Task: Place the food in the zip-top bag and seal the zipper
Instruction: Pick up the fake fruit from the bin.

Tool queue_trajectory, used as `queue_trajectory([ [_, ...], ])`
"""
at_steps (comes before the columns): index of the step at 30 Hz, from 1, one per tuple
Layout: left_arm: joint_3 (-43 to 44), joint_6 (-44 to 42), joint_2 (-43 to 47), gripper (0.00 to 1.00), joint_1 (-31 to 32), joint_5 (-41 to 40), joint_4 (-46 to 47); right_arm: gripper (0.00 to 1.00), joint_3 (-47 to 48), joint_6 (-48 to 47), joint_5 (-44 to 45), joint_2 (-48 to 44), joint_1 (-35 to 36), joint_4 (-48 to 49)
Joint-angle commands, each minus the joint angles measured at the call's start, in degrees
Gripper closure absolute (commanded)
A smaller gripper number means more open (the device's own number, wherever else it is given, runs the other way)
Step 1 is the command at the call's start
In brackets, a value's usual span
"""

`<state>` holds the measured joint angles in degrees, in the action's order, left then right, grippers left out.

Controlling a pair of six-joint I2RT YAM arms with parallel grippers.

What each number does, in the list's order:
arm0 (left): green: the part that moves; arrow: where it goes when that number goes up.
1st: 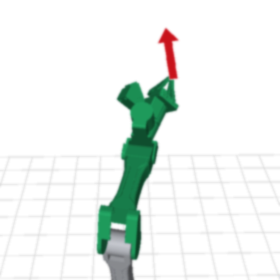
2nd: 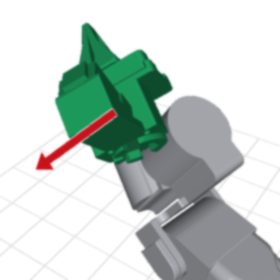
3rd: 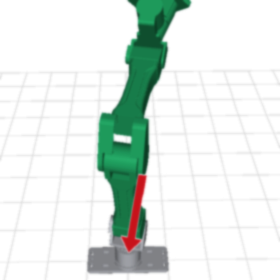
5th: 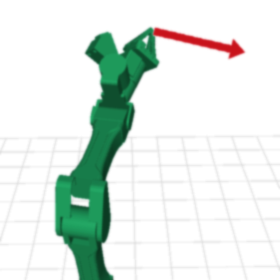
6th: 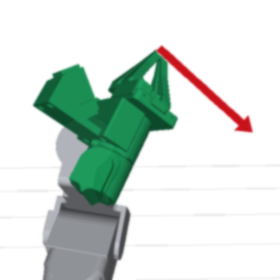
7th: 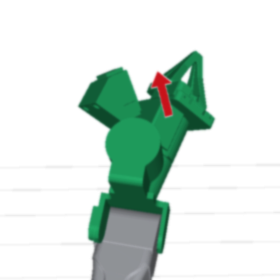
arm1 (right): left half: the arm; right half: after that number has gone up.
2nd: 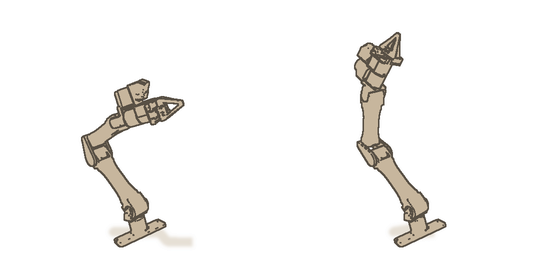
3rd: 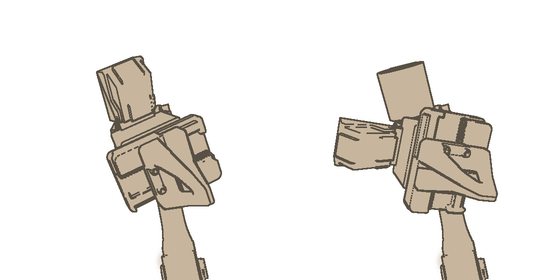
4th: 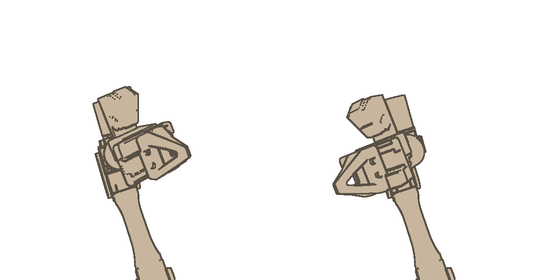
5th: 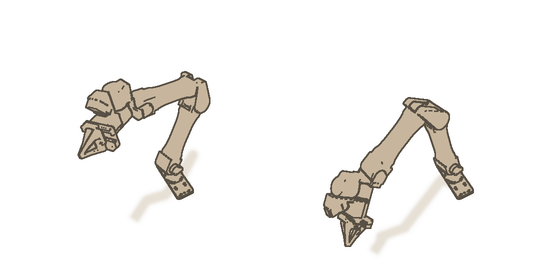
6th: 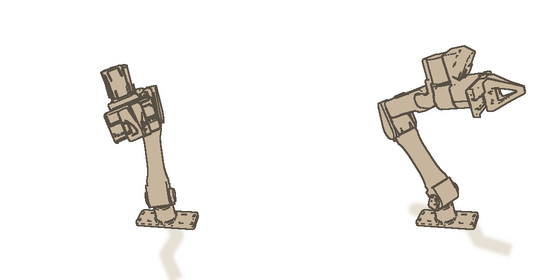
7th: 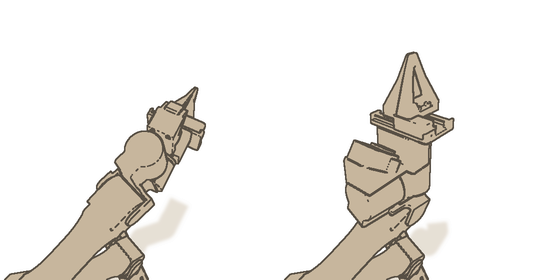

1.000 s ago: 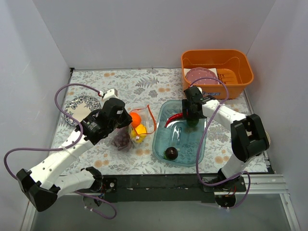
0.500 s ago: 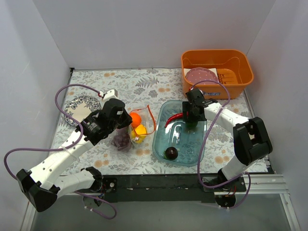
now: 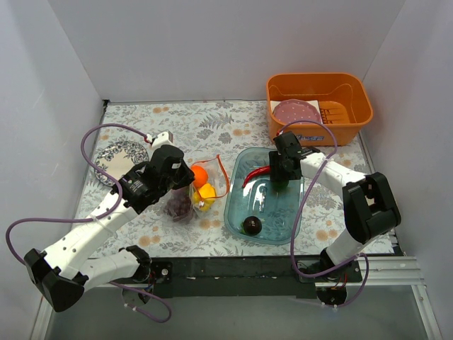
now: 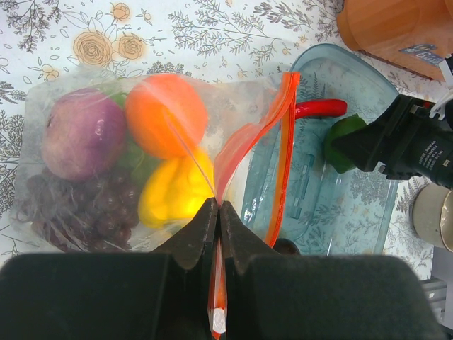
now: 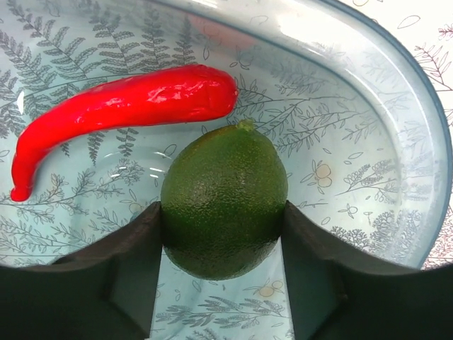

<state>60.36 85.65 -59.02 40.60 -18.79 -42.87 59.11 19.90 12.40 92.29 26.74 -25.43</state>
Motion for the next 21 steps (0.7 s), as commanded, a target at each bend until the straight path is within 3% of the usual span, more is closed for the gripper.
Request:
queue_trajectory([
  [1,0.64,-0.66,1.28,1.0,-0.35,0.07,0.33,0.55,0.66,-0.74,-2.73,-0.09,0.24,0.56],
  [6,0.46,-0.13,1.37,1.0,-0.35,0.24,0.16,0.64,-1.72,-0.65,-4.4,-4.22,1.11,1.7],
  [15,0.29,0.58,0.41,1.0,-0.35,0.77,0.77,0.65,-1.98,1.98,-7.3,-14.85,4.02,1.52],
  [21,0.12,0.66,-0.21,1.0,-0.35,1.73,1.3,0.63,-0.58,7.69,-20.39,-20.22,6.12,7.66],
])
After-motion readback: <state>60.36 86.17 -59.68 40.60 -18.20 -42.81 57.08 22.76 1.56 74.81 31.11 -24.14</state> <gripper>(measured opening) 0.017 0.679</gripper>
